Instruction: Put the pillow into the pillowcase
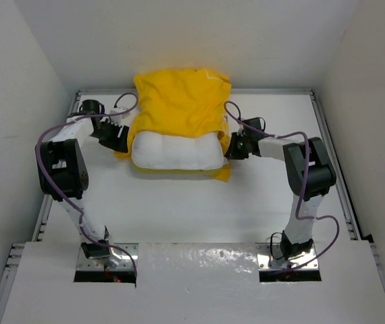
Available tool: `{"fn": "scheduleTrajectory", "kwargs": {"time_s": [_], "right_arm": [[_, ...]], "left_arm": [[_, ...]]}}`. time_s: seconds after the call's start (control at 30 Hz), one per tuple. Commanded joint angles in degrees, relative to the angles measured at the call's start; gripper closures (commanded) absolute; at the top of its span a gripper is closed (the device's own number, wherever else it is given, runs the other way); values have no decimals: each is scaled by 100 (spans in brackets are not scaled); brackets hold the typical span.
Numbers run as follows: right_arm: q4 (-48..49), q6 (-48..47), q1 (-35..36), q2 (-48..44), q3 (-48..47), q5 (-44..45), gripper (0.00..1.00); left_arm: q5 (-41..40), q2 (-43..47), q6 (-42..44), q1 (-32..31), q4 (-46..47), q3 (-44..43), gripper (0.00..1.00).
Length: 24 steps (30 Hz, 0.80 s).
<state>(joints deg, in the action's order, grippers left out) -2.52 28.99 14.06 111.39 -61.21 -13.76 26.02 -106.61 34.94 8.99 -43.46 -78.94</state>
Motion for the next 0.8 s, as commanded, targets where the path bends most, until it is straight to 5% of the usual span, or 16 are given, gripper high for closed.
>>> {"fn": "scheduleTrajectory", "kwargs": {"time_s": [0.0,0.03,0.2,0.4,0.53,0.77], "right_arm": [[435,255,26,67,310,-417,90],[655,299,35,-3,407,-461,100],[1315,248,26,-407,1048,-943,100],[1675,247,17,-1628,1532,-1778,100],[2324,1070,-18,-2525,1770,-1981,100],[2678,1636,-202,-3238,675,-2008,100]], "left_arm": [[34,-404,-224,15,672,-253,45],[69,-553,-233,6,690,-263,58],[1272,-651,144,6,269,-263,100],[2679,77,2276,76,-1593,-298,100],[3669,333,2937,383,-3119,-1032,100],[4367,641,1922,832,-3073,-2975,100]]}}
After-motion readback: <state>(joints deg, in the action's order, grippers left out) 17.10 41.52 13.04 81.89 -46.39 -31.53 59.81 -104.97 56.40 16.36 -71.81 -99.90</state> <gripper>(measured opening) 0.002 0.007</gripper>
